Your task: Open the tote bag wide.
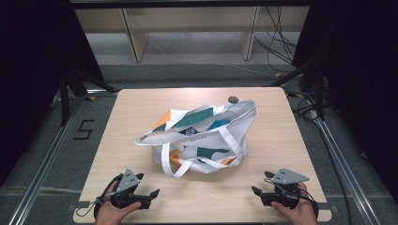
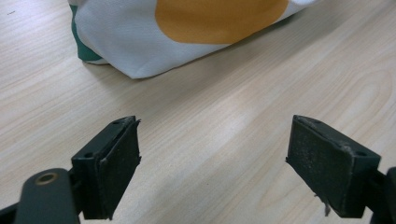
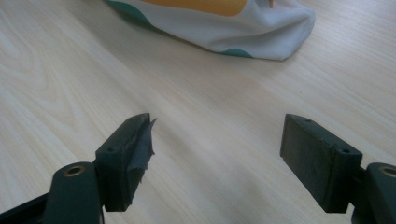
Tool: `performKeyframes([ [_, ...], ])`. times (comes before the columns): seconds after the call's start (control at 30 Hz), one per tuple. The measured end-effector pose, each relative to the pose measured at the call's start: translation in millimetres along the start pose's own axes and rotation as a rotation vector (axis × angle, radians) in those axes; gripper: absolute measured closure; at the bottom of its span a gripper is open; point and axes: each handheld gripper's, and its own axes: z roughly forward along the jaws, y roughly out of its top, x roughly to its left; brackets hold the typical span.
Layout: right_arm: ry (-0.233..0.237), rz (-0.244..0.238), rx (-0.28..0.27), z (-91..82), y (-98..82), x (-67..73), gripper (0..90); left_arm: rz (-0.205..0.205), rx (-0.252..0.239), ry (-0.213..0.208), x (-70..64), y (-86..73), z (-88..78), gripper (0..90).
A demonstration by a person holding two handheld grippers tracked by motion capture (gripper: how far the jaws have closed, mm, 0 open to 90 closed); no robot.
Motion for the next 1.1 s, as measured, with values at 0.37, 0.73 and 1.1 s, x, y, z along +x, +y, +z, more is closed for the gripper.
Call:
performKeyframes([
  [0.37,-0.012,-0.023,-0.001,-0.8,0.6,0.5,29.4,-0.028,0.002,0.0,-2.9,-0.1,0.3,16.7],
  [0.73,0.002,0.033,-0.035,-4.7,1.9,1.1,44.7,0.024,0.015,-0.001,-1.7,1.2,-1.1,18.1],
  [1.1,0.015,0.02,-0.077,-12.5,7.3,5.3,78.6,0.009,-0.013,-0.022,-2.6,3.7,-3.9,25.4],
])
